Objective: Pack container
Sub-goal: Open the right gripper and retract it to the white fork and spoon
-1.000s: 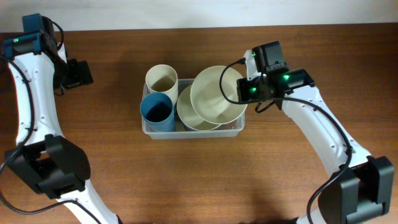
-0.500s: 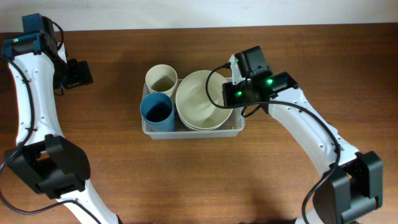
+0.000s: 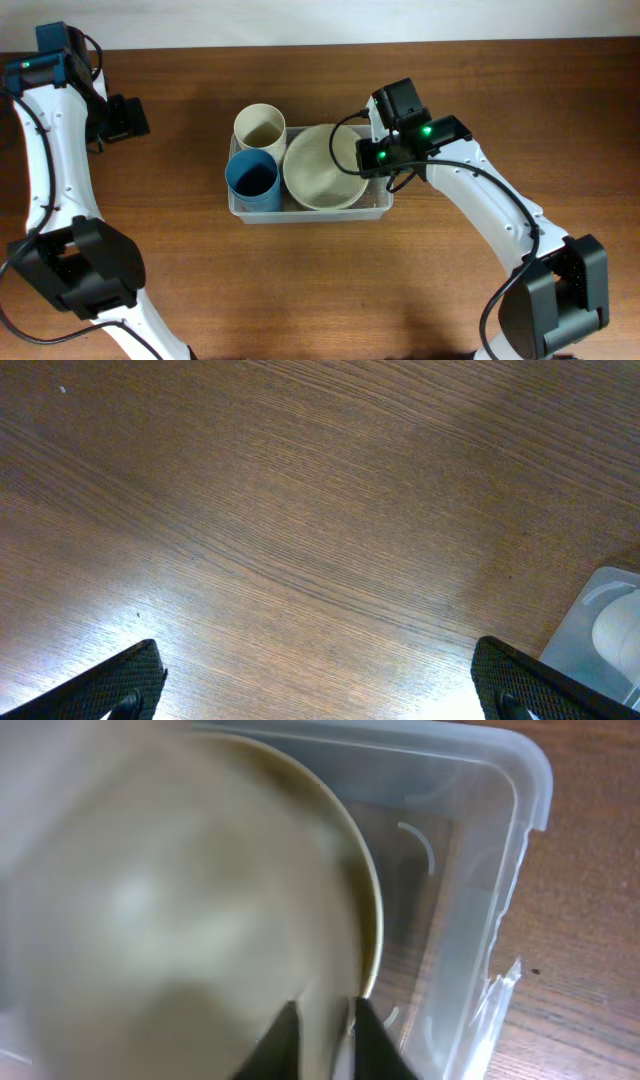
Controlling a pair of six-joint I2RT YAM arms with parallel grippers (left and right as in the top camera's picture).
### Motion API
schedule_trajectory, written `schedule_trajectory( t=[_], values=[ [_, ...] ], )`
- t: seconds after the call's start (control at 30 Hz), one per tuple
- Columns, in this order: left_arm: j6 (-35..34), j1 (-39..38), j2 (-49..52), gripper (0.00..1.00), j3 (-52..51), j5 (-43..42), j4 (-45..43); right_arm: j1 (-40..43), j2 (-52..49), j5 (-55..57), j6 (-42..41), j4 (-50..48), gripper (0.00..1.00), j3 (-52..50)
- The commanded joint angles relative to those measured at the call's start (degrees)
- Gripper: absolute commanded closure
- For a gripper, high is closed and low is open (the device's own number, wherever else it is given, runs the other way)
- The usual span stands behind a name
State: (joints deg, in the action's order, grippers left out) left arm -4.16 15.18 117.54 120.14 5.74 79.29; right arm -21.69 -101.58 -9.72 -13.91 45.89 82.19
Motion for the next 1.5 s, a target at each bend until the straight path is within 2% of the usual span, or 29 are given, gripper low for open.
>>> schedule_trajectory(
  t=[0.0, 0.27, 0.37, 0.5, 0.63, 0.67, 0.7, 0.87, 1.03, 1.23, 1.47],
  values=[
    [-0.57, 0.11, -0.11, 0.00, 0.92, -0.57, -0.02, -0.44, -0.07, -0.61, -0.52, 0.35, 0.80, 1.51],
    [-0.57, 0.11, -0.11, 0.00, 0.92, -0.57, -0.02, -0.42, -0.07, -0.59, -0.50, 0.61, 0.78, 1.51],
    [-0.57, 0.11, -0.11, 0.00, 0.92, -0.57, -0.02, -0.42, -0.04, -0.57, -0.50, 2.03, 0.84, 1.73],
    [-0.57, 0.11, -0.11, 0.00, 0.92, -0.57, -0.02, -0.31, -0.04, 0.07, -0.48, 8.44, 0.96, 6.73],
    [-0.57, 0.11, -0.11, 0.00, 0.92, -0.57, -0.02, 0.07, -0.04, 5.88, -0.11, 19.30, 0.96, 17.68],
    [-0.57, 0.11, -0.11, 0.00, 0.92, -0.57, -0.02, 0.46, -0.04, 6.71, -0.13, 21.20, 0.95, 19.56],
    [-0.57, 0.11, -0.11, 0.00, 0.92, -0.57, -0.02, 1.18, -0.04, 7.48, -0.13, 23.71, 0.86, 21.90],
    [-0.57, 0.11, -0.11, 0.00, 0.92, -0.57, -0.02, 9.42, -0.04, 7.91, -1.64, 35.41, 0.71, 30.25],
    [-0.57, 0.11, -0.11, 0.00, 0.92, -0.57, -0.02, 16.92, 0.24, 7.89, -1.57, 41.42, 0.58, 30.97],
    [-0.57, 0.11, -0.11, 0.00, 0.92, -0.57, -0.02, 24.55, 2.34, 10.36, 0.33, 48.30, 0.56, 30.97],
    [-0.57, 0.11, -0.11, 0.00, 0.92, -0.57, -0.02, 31.56, 4.55, 13.18, 1.09, 51.19, 0.54, 30.18]
  ],
)
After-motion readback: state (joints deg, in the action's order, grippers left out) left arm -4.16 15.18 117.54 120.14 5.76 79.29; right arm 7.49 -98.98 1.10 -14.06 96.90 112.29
